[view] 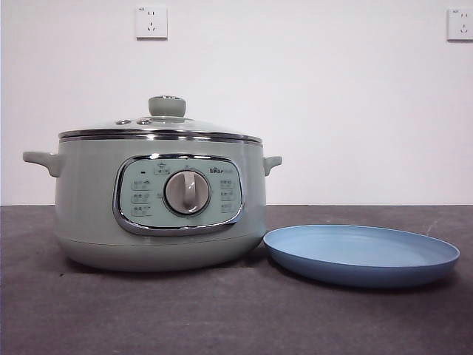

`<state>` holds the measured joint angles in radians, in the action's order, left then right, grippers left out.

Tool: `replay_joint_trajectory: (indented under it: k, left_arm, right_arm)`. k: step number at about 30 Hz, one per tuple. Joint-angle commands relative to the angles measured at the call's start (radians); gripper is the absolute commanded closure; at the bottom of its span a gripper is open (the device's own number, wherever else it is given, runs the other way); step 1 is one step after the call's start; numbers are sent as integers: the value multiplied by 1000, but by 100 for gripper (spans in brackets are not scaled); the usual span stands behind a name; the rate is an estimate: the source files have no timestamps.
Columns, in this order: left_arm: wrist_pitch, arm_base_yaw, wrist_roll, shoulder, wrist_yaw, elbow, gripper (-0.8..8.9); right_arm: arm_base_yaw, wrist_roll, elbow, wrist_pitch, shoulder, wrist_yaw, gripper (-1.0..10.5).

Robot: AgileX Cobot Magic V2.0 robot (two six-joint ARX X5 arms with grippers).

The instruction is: Take the potato out from the steamer,put the potato on the plate,close the lid

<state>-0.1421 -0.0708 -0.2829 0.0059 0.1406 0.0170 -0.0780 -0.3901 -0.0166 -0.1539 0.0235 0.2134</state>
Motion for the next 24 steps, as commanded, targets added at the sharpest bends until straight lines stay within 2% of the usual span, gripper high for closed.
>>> replay_joint_trajectory:
  k: [1, 4, 6, 11, 15, 20, 24]
  left_arm:
    - [14, 2, -65, -3, 63, -12, 819]
    - [-5, 1, -66, -3, 181, -2, 819]
    - [-50, 0, -67, -2, 222, 22, 819]
    - [-215, 0, -85, 15, 174, 135, 819]
    - [-218, 0, -61, 33, 173, 223, 819]
    - [-219, 0, -31, 114, 172, 349, 819]
    - [-220, 0, -25, 220, 175, 453, 819]
  right_arm:
    - [1, -87, 10, -5, 2, 40, 957]
    - [1, -124, -6, -14, 20, 76, 957]
    - [2, -127, -27, -19, 48, 77, 957]
    - [2, -121, -125, -43, 173, 79, 957]
    - [2, -54, -237, -44, 302, 111, 957]
    - [3, 83, -443, -95, 478, 141, 957]
    - [4, 145, -626, -175, 600, 213, 957]
